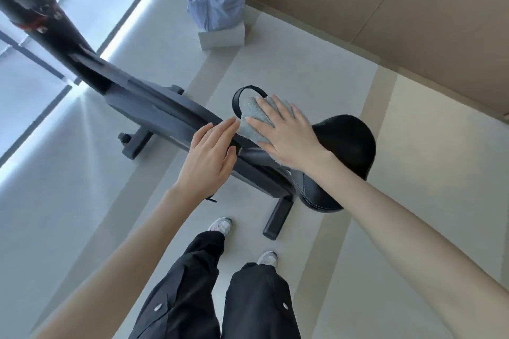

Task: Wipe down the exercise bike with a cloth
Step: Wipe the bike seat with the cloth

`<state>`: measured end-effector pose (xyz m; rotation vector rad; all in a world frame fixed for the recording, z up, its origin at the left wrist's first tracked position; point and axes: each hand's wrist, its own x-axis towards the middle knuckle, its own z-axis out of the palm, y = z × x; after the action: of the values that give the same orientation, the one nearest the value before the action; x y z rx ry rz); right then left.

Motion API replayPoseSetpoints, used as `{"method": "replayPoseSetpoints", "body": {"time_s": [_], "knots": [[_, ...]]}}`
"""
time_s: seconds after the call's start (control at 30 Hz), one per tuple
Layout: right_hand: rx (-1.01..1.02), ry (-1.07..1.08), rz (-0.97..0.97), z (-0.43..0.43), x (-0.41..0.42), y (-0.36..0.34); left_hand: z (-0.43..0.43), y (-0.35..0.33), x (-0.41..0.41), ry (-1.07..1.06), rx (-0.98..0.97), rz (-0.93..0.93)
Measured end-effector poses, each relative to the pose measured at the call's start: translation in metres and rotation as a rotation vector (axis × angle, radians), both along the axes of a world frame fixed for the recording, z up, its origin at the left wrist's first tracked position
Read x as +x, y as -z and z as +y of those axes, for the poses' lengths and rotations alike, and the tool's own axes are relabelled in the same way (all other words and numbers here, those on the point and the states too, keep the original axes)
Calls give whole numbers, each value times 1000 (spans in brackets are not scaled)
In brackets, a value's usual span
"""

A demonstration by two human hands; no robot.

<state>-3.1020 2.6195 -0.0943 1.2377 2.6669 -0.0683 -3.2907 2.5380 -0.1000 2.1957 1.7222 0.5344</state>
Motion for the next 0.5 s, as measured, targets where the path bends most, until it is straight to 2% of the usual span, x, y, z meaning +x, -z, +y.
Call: {"method": "replayPoseSetpoints", "body": {"time_s": [0.2,0.4,0.5], "knots": [[92,-382,45,-6,17,-1,-29,7,3,-185,27,-27],[8,-542,129,-7,35,-9,-63,18,27,-313,55,-48],[-100,-547,178,-18,57,-11,-75,23,45,-336,69,-66]]}}
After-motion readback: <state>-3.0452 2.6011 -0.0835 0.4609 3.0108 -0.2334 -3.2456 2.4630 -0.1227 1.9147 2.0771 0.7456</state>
